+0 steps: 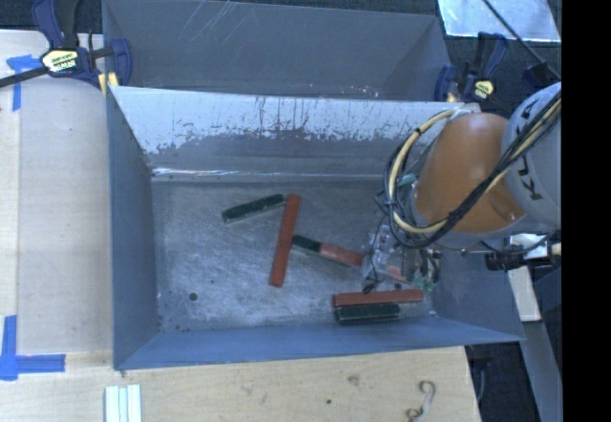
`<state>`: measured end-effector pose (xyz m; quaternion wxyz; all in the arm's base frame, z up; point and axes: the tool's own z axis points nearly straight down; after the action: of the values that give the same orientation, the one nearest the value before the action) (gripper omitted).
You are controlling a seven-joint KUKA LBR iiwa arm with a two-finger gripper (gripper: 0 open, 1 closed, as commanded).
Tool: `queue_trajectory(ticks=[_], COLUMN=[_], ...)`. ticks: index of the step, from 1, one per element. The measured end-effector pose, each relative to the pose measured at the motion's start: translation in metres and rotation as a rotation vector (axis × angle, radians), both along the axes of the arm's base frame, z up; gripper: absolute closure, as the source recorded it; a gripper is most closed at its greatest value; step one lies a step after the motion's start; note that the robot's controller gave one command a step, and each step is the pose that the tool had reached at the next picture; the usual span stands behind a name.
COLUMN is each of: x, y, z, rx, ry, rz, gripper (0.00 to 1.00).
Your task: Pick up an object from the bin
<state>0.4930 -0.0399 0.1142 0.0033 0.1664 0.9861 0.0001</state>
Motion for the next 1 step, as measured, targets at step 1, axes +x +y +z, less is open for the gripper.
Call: queue_trajectory(ticks=[1], x=[0.0008], y=[-0.0006], z=[0.0219], rx=[0.0], ry=[0.004], rz=[0.002], gripper=[1.0])
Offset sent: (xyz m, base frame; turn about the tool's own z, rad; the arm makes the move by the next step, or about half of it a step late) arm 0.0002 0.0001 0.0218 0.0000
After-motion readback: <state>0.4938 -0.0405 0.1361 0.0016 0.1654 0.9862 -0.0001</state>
